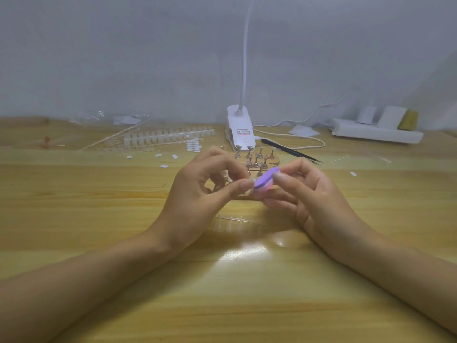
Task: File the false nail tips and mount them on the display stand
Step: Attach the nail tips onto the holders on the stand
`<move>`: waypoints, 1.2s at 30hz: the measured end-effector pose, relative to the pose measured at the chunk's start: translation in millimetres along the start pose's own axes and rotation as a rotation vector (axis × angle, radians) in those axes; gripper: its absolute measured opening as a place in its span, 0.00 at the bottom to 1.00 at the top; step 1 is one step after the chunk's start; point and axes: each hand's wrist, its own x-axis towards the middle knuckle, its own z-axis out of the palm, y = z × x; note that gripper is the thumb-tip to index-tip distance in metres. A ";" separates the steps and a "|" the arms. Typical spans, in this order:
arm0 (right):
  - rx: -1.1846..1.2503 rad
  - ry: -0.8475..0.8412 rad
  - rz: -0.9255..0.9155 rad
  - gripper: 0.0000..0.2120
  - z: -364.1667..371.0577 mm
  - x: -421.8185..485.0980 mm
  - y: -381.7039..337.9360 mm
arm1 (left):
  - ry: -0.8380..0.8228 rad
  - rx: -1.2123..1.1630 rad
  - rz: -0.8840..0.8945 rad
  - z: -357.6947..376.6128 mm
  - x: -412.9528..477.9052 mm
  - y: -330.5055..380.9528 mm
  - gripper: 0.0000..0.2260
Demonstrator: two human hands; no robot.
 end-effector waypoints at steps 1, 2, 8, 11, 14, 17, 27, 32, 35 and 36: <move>-0.004 0.009 0.006 0.11 -0.8 0.4 0.2 | 0.004 -0.007 -0.004 -0.2 -0.1 -0.2 0.04; -0.016 -0.023 0.023 0.11 -0.8 0.3 0.2 | 0.003 -0.011 -0.004 -0.5 -0.2 -0.4 0.04; -0.018 -0.012 0.005 0.12 -0.2 -0.7 0.5 | -0.011 -0.017 -0.018 0.9 0.8 0.1 0.04; -0.015 -0.058 0.036 0.11 -1.4 0.1 -0.5 | -0.024 -0.030 -0.009 0.4 -1.2 1.3 0.04; -0.039 -0.080 0.049 0.12 -2.1 -0.3 -1.2 | -0.011 -0.026 -0.007 -0.3 -2.2 1.8 0.03; -0.040 -0.120 0.043 0.13 -0.6 -2.3 -0.3 | -0.014 -0.013 -0.017 0.2 -1.7 1.7 0.04; -0.018 -0.109 -0.009 0.11 -0.3 -2.0 2.2 | -0.012 0.004 -0.020 -0.8 -0.4 1.3 0.04; -0.094 0.072 -0.026 0.15 -23.3 11.4 -19.9 | -0.023 -0.047 -0.070 -1.1 -0.1 -1.0 0.04; -0.568 -0.024 -0.006 0.10 -39.1 17.8 -37.1 | -0.027 -0.132 -0.136 -0.3 1.1 -2.6 0.06; -0.698 -0.020 -0.014 0.08 -44.5 19.7 -42.1 | -0.034 -0.151 -0.145 -0.3 1.4 -2.7 0.06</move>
